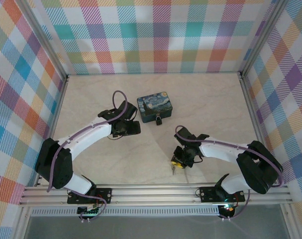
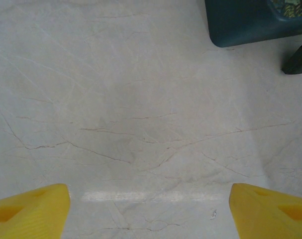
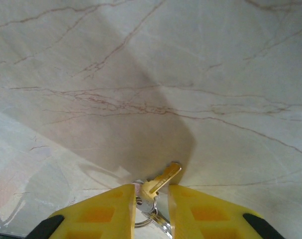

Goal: Unlock a padlock with a key

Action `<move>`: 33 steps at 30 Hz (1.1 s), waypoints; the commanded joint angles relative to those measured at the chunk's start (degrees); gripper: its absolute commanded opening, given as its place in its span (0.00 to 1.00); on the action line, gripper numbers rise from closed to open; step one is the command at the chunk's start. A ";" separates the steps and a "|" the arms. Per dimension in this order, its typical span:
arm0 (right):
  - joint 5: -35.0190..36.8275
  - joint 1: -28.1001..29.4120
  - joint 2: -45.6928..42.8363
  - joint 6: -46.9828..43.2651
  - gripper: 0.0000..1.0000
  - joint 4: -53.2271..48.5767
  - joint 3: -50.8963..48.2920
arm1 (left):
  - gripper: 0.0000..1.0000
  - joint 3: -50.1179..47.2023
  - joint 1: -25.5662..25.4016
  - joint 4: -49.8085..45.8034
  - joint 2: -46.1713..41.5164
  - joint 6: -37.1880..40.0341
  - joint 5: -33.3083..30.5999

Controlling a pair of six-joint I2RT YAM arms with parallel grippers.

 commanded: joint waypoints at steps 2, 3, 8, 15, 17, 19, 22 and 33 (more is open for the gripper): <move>3.29 0.39 2.08 0.60 0.21 0.76 -0.63 | 0.83 1.13 -0.54 -0.92 -1.98 0.91 -0.97; 3.57 0.39 2.51 0.55 0.20 0.79 -0.45 | 0.84 1.23 -0.54 -1.04 -2.05 0.92 -1.12; 5.02 0.40 3.14 0.70 0.17 1.95 -0.39 | 0.84 1.53 -0.54 -1.21 -2.59 1.04 -1.10; 7.48 0.39 2.02 0.30 0.11 1.84 -0.45 | 0.84 1.53 -0.54 -0.80 -2.36 1.18 -0.64; 8.12 0.37 1.65 -0.30 0.10 1.29 0.23 | 0.84 1.75 -0.54 -0.74 -2.36 1.18 -0.57; 8.79 0.39 1.03 -1.46 0.08 0.41 1.27 | 0.84 2.12 -0.54 -0.77 -2.28 1.38 -0.42; 9.93 0.40 0.43 -3.83 0.07 -1.53 3.52 | 0.83 2.58 -0.62 -0.78 -2.20 1.73 0.17; 11.26 0.05 -2.07 -13.22 0.06 -5.10 9.35 | 0.83 3.99 -3.30 -0.26 -0.46 2.98 7.51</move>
